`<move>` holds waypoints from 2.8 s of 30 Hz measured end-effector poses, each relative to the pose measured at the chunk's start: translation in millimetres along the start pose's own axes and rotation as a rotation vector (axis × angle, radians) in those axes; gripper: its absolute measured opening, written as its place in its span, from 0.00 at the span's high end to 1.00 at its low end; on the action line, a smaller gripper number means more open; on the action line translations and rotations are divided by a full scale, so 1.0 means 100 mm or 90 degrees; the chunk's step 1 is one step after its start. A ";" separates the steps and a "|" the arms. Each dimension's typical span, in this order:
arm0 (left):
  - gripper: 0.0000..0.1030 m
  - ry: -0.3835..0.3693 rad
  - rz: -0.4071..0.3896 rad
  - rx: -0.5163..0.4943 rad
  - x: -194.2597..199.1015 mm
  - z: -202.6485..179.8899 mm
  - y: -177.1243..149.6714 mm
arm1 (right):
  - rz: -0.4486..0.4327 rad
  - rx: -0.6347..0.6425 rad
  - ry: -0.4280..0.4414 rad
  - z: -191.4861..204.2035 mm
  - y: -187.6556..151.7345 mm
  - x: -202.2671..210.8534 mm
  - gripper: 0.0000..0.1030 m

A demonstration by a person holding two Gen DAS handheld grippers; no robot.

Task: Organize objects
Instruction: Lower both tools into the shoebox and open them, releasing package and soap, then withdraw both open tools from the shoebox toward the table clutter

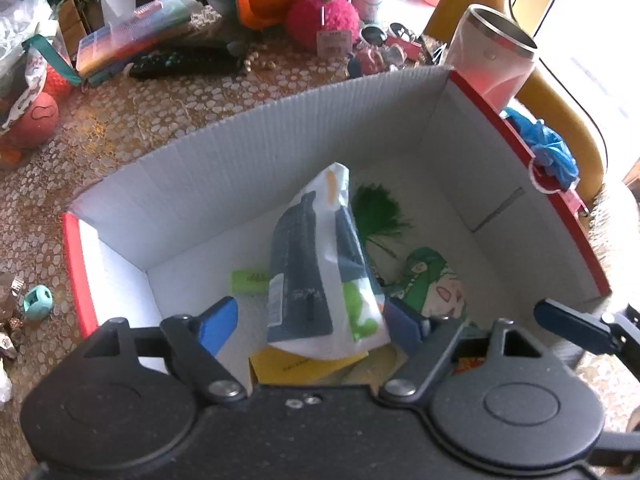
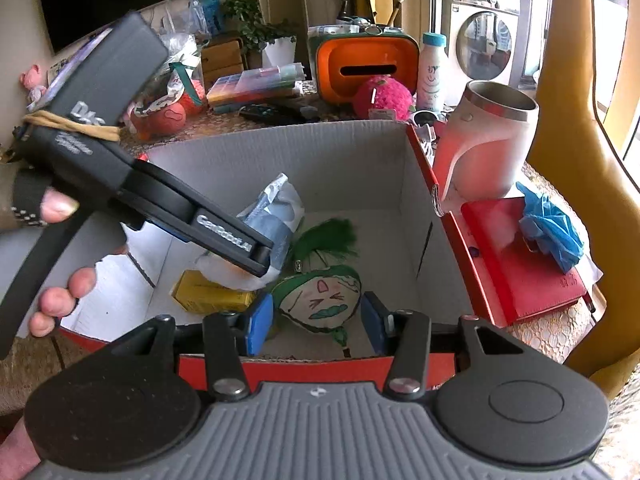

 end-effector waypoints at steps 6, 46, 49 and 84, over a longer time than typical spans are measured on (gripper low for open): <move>0.22 -0.012 -0.037 -0.015 0.24 0.08 -0.09 | -0.016 -0.002 0.004 0.07 0.03 0.11 0.54; 0.14 -0.003 -0.209 0.047 1.67 1.65 -1.58 | -0.074 0.104 0.080 1.93 -0.06 0.80 0.44; 0.12 0.015 -0.221 0.062 1.69 1.83 -1.73 | -0.070 0.108 0.086 2.08 -0.08 0.75 0.43; 0.00 0.177 -0.258 0.272 0.89 3.44 -2.33 | -0.004 0.113 0.154 2.90 -0.06 -0.40 0.24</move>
Point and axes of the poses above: each gripper's, at about its wrist camera, not at the fingertips, and x roughly against the way its jaws point, z to its left, y to its top, the point moved 5 cm from there along -x, roughly the way its jaws point, and after that the axes turned 10 degrees about y, right-handed, at the moved point
